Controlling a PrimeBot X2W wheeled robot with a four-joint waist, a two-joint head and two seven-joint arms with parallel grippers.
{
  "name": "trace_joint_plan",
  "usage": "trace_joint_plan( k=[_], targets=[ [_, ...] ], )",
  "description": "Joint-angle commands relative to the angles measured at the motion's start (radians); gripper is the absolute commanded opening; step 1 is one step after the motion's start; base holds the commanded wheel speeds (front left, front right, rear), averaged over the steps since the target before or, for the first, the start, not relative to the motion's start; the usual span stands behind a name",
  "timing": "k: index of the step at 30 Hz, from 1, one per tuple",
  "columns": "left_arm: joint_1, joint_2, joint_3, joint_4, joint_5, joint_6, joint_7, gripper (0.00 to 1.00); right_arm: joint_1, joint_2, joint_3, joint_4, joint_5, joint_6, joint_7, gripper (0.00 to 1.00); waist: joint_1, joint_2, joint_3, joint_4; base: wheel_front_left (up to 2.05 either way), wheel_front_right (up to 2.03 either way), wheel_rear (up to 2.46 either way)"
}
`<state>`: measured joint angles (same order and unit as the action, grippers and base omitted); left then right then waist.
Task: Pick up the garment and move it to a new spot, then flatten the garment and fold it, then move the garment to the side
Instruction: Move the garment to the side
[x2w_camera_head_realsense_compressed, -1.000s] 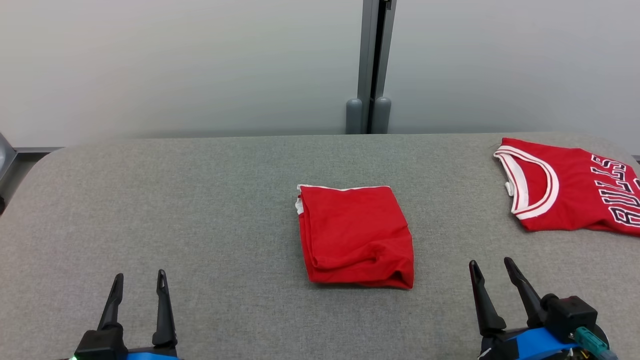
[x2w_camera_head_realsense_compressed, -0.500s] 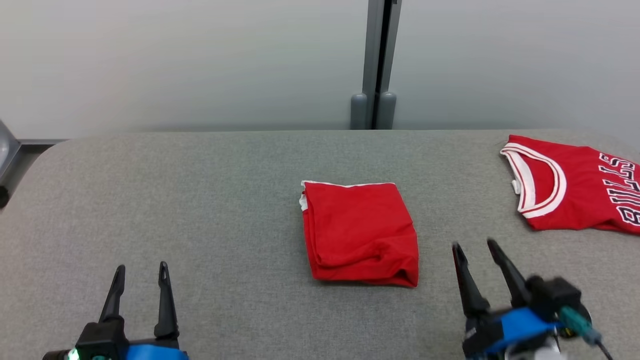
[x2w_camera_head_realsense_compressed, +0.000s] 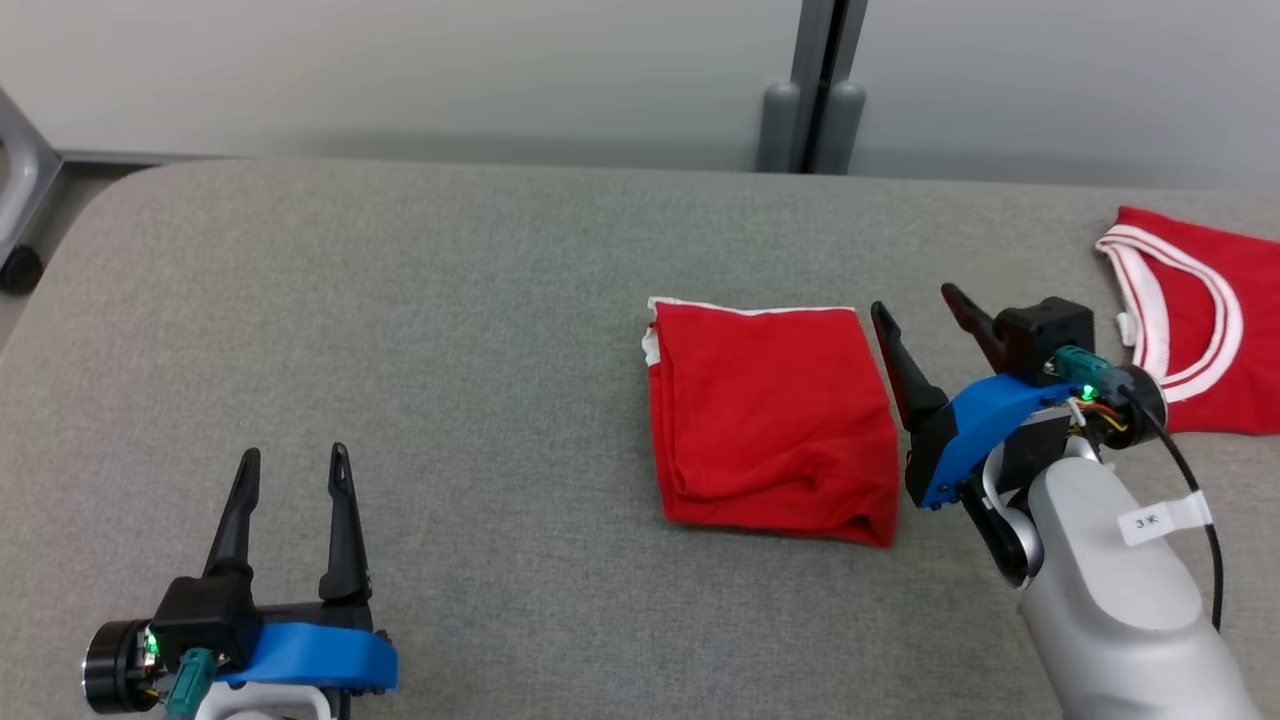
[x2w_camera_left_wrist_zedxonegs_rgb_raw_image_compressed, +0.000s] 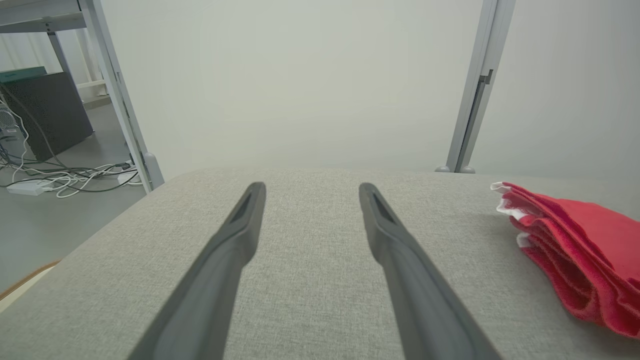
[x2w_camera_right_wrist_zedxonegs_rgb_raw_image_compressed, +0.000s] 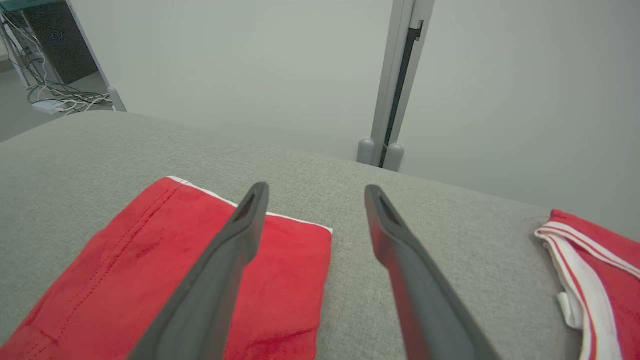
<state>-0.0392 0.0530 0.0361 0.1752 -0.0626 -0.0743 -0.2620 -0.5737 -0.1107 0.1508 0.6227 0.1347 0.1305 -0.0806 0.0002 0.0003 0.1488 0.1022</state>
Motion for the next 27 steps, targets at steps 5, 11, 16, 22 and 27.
trace_joint_plan(
  k=[5,11,16,22,27],
  targets=[
    [-0.036,-0.002,-0.008,-0.003,-0.012,0.007,-0.004,1.00,-0.034,-0.012,0.023,0.159,0.008,0.001,-0.008,1.00,-0.0002,-0.0003,0.053,0.032,0.00,0.00,0.00],
    [-0.053,-0.003,-0.019,-0.003,-0.022,0.016,-0.004,1.00,-0.023,0.002,0.062,0.314,0.030,0.001,-0.049,1.00,-0.0002,-0.0003,0.076,0.038,0.00,0.00,0.00],
    [-0.064,-0.003,-0.033,0.001,-0.035,0.022,-0.004,1.00,-0.012,0.031,0.116,0.403,0.067,0.001,-0.082,1.00,-0.0002,-0.0003,0.079,0.042,0.00,0.00,0.00],
    [-0.062,-0.003,-0.053,0.014,-0.045,0.024,-0.004,1.00,-0.035,0.020,0.158,0.451,0.119,0.001,-0.127,0.00,-0.0002,-0.0003,0.045,0.055,0.00,0.00,0.00],
    [-0.063,-0.003,-0.075,0.000,-0.056,0.027,-0.004,1.00,-0.104,-0.026,0.229,0.449,0.096,0.001,-0.159,0.00,-0.0002,-0.0003,0.033,0.049,0.00,0.00,0.00]
  ],
)
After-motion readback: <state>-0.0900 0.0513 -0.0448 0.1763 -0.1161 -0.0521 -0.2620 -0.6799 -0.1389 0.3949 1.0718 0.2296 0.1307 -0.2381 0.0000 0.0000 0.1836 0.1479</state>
